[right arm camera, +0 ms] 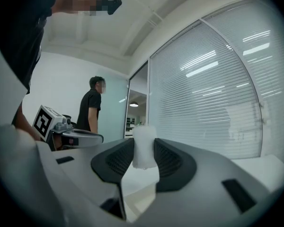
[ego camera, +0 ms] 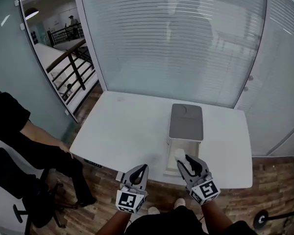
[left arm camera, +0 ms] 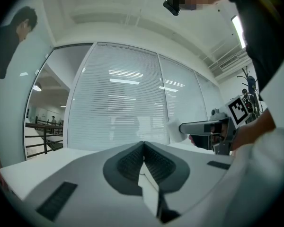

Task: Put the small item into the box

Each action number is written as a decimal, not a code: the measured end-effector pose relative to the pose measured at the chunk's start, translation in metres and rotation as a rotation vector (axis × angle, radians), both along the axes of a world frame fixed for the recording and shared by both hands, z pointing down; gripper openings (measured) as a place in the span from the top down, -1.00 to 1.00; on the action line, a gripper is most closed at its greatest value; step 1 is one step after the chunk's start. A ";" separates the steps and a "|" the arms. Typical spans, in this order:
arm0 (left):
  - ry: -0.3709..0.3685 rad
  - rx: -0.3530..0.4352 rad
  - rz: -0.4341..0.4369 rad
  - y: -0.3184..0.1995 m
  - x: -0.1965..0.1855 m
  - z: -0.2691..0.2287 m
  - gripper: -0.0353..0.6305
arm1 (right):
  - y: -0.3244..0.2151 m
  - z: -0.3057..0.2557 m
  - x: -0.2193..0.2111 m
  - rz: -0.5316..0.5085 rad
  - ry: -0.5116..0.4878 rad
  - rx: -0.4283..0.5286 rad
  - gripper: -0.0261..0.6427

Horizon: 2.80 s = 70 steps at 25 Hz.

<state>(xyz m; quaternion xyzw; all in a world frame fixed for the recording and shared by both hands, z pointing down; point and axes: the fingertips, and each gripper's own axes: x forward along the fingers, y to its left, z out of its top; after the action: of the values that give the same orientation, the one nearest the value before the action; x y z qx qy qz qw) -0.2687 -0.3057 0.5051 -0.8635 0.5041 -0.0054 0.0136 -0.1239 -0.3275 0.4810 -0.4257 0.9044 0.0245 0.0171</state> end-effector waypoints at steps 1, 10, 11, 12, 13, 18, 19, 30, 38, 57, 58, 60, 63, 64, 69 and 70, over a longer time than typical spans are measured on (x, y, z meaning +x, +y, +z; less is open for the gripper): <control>-0.001 -0.001 0.011 -0.004 0.005 -0.001 0.85 | -0.003 0.002 0.003 0.001 0.023 -0.010 0.50; -0.004 -0.030 0.046 -0.029 0.031 0.009 0.85 | -0.032 0.029 0.019 -0.018 0.243 -0.053 0.50; -0.003 -0.036 0.043 -0.031 0.032 0.012 0.85 | -0.035 0.038 0.019 -0.025 0.257 -0.059 0.50; -0.001 -0.041 0.041 -0.033 0.033 0.014 0.85 | -0.039 0.048 0.019 -0.031 0.270 -0.072 0.50; 0.002 -0.041 0.041 -0.035 0.034 0.014 0.86 | -0.043 0.057 0.019 -0.037 0.286 -0.090 0.50; 0.011 -0.047 0.039 -0.047 0.043 0.014 0.86 | -0.058 0.104 0.018 -0.093 0.471 -0.242 0.50; 0.012 -0.050 0.036 -0.049 0.044 0.015 0.85 | -0.060 0.114 0.019 -0.101 0.513 -0.277 0.50; 0.008 -0.066 0.003 -0.066 0.041 0.020 0.85 | -0.075 0.168 0.004 -0.220 0.802 -0.429 0.50; 0.007 -0.045 -0.011 -0.074 0.039 0.017 0.85 | -0.076 0.198 -0.003 -0.312 0.973 -0.524 0.50; 0.008 -0.056 -0.041 -0.070 0.034 0.025 0.85 | -0.077 0.177 -0.008 -0.326 0.855 -0.533 0.28; 0.006 -0.057 -0.040 -0.070 0.034 0.024 0.85 | -0.078 0.168 -0.008 -0.316 0.827 -0.518 0.27; 0.002 -0.051 -0.037 -0.071 0.035 0.022 0.86 | -0.082 0.149 -0.009 -0.294 0.763 -0.489 0.26; 0.001 -0.045 -0.029 -0.073 0.038 0.020 0.85 | -0.088 0.119 -0.009 -0.247 0.673 -0.420 0.25; 0.001 -0.044 -0.025 -0.073 0.040 0.019 0.85 | -0.090 0.108 -0.008 -0.228 0.640 -0.393 0.25; 0.008 -0.028 -0.013 -0.074 0.046 0.012 0.86 | -0.094 0.060 0.003 -0.139 0.455 -0.274 0.37; 0.011 -0.022 -0.011 -0.074 0.047 0.010 0.86 | -0.094 0.052 0.006 -0.119 0.419 -0.253 0.38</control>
<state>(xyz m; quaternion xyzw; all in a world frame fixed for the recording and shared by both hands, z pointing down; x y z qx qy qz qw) -0.2214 -0.3798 0.5148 -0.8608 0.5089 -0.0060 0.0013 -0.1181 -0.4219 0.5326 -0.3562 0.9075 -0.0021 -0.2227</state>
